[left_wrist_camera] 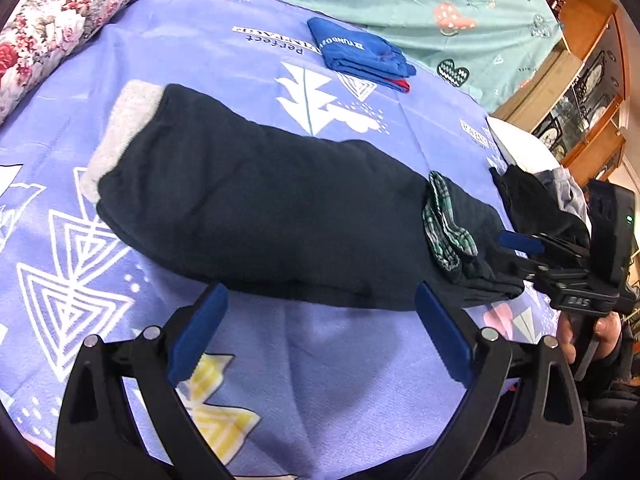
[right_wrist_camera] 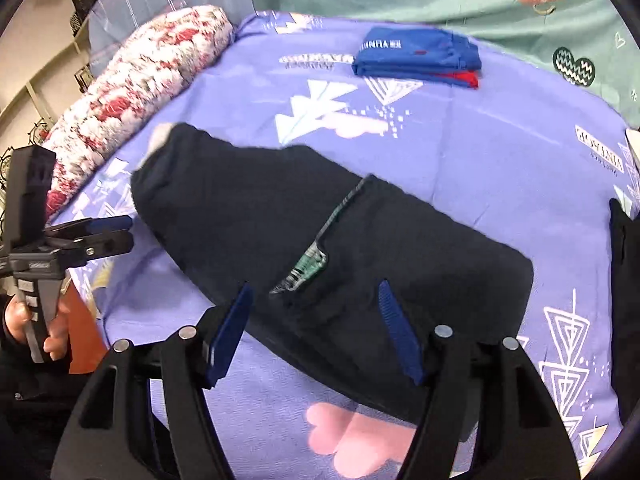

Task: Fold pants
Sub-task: 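Grasp the grey waistband with the left gripper and lift it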

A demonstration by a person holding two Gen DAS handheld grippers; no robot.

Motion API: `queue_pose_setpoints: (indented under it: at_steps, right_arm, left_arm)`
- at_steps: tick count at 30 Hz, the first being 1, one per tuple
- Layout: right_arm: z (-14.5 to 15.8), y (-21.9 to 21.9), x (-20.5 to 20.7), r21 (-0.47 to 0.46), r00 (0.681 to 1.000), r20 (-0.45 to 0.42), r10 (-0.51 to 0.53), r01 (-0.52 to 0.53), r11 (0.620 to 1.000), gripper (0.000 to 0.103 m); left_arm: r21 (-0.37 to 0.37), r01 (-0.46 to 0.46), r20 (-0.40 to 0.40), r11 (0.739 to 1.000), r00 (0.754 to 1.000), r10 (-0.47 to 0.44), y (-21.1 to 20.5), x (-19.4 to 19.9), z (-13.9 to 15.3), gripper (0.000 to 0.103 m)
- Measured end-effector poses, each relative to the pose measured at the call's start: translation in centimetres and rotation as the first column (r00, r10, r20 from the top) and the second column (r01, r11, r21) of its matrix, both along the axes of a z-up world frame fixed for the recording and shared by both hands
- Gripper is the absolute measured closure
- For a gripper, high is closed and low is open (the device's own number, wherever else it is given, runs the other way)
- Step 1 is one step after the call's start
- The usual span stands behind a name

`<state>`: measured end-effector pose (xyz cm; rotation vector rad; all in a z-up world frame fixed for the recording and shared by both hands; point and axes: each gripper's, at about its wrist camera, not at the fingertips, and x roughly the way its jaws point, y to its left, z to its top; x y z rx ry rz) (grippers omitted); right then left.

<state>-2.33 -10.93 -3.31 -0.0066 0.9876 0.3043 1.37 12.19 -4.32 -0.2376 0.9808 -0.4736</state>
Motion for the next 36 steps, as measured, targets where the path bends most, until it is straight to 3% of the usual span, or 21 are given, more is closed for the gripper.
queue_pose_setpoints:
  at_steps: [5, 7, 9, 11, 17, 19, 21, 22, 28, 32, 36]
  right_arm:
    - [-3.3, 2.8, 1.8, -0.125, 0.998, -0.059, 0.006, -0.014, 0.992, 0.038]
    - [-4.1, 2.7, 2.1, -0.156, 0.998, -0.057, -0.004, -0.005, 0.988, 0.053]
    - [-3.8, 2.4, 1.9, -0.129, 1.000, -0.019, 0.018, -0.020, 0.991, 0.080]
    - [-3.0, 1.6, 2.0, -0.095, 1.000, -0.011, 0.009, -0.010, 0.995, 0.084]
    - [1.4, 3.0, 1.0, -0.066, 0.995, 0.083, 0.055, -0.050, 0.997, 0.084]
    - [0.5, 4.1, 1.2, -0.104, 0.996, 0.051, 0.077, -0.071, 0.992, 0.080]
    - [-2.7, 4.7, 2.2, -0.141, 0.996, -0.064, 0.062, -0.071, 0.987, 0.055]
    - [-3.5, 4.5, 2.3, -0.133, 0.995, -0.086, 0.053, -0.064, 0.989, 0.053]
    - [0.1, 1.9, -0.1, 0.119, 0.993, 0.103, 0.053, -0.066, 0.991, 0.051]
    - [-0.1, 0.1, -0.1, 0.189, 0.996, 0.094, 0.015, -0.032, 0.982, 0.051]
    - [-1.3, -1.7, -0.4, 0.242, 0.997, 0.076, -0.017, -0.002, 0.970, 0.051]
  left_arm:
    - [-0.005, -0.011, 0.002, 1.000, 1.000, 0.011, 0.4, -0.3, 0.1, 0.007]
    - [-0.004, -0.013, 0.007, 1.000, 1.000, 0.013, 0.6, -0.4, 0.2, 0.007]
    - [-0.007, -0.022, 0.012, 1.000, 1.000, 0.022, 1.0, -0.6, 0.3, 0.007]
    - [-0.015, -0.034, 0.014, 0.999, 0.999, 0.034, 1.6, -0.6, 0.4, 0.007]
    - [-0.143, -0.137, 0.013, 0.980, 0.990, 0.141, 6.5, 0.1, 1.7, 0.004]
    - [-0.159, -0.187, -0.007, 0.969, 0.982, 0.188, 8.0, 0.6, 1.6, 0.004]
    - [-0.181, -0.232, -0.044, 0.956, 0.973, 0.227, 9.6, 1.3, 1.0, 0.004]
    - [-0.188, -0.258, -0.074, 0.948, 0.966, 0.248, 10.3, 1.8, 0.5, 0.004]
    - [-0.301, -0.304, -0.216, 0.904, 0.945, 0.246, 11.3, 4.6, -2.2, 0.004]
    - [-0.328, -0.362, -0.289, 0.873, 0.918, 0.272, 11.2, 6.5, -4.1, 0.004]
    - [-0.305, -0.395, -0.293, 0.867, 0.905, 0.309, 11.0, 7.3, -4.3, 0.004]
